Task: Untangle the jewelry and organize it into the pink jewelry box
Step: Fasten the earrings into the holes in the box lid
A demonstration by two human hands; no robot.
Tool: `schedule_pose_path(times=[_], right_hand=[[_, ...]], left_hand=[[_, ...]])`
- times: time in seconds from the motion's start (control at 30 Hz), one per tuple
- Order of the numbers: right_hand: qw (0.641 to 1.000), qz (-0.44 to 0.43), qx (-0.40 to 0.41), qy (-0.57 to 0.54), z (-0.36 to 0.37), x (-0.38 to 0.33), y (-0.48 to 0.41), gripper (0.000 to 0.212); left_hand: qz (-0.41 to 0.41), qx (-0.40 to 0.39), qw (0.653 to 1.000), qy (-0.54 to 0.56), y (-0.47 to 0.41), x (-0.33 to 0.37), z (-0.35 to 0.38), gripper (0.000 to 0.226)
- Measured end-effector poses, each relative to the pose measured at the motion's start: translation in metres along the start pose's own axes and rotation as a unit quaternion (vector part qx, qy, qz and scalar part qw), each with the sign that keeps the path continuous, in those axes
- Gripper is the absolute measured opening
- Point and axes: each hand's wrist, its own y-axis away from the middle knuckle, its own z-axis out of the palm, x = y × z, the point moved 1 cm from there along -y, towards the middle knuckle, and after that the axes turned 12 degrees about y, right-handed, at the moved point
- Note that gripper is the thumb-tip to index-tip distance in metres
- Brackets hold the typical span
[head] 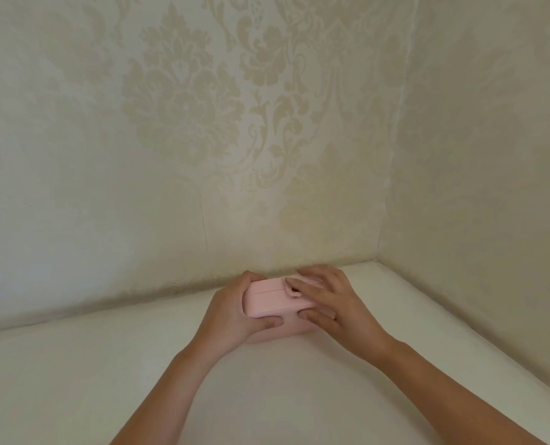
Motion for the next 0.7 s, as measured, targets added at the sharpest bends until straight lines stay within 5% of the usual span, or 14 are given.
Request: schedule_pose_path(times=[0.33,0.7], right_hand=[[0.970,-0.118,0.082,0.196,0.011,0.003,0.008,0.037],[0.989,-0.065,0.086,0.105,0.010,-0.006,0.007,0.037]], left_hand=[[-0.005,-0.016,0.999,-0.028,0.001,0.002,0.000,0.055],[0.002,-0.010,1.000,-0.018,0.001,0.000,0.001,0.055]])
